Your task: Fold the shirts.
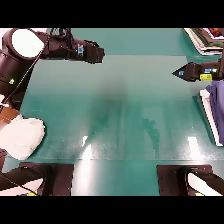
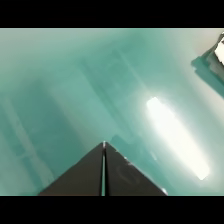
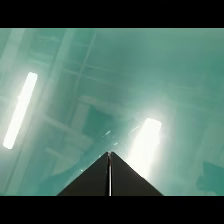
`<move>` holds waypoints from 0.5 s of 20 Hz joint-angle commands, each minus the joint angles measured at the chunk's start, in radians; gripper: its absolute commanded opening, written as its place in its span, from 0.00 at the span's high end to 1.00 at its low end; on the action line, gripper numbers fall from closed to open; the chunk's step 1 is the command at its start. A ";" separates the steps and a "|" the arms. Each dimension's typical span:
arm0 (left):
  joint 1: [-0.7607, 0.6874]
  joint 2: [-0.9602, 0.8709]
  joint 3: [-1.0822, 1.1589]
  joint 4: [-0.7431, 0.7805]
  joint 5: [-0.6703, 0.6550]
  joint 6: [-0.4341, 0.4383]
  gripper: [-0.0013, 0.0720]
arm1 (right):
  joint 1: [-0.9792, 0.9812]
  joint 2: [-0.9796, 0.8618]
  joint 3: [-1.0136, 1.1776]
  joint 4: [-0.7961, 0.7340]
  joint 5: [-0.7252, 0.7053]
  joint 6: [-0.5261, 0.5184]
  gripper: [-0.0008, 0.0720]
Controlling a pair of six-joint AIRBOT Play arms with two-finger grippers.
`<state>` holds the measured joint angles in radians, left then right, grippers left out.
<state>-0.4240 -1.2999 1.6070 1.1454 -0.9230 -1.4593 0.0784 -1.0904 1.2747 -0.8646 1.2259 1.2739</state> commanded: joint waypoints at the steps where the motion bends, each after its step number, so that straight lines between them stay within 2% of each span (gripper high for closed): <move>1: 0.092 0.028 0.000 0.047 -0.230 0.000 0.95 | 0.001 0.000 0.000 0.000 0.009 0.000 0.96; 3: 0.215 0.098 -0.039 0.107 -0.346 0.000 0.95 | 0.001 0.000 0.000 0.000 0.008 0.000 0.96; 10: 0.758 0.449 -0.425 0.310 -0.438 -0.001 0.95 | 0.001 0.000 0.000 0.000 0.004 0.000 0.96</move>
<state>0.1349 -0.9638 1.3243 1.3678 -1.2991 -1.4593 0.0784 -1.0904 1.2747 -0.8646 1.2327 1.2739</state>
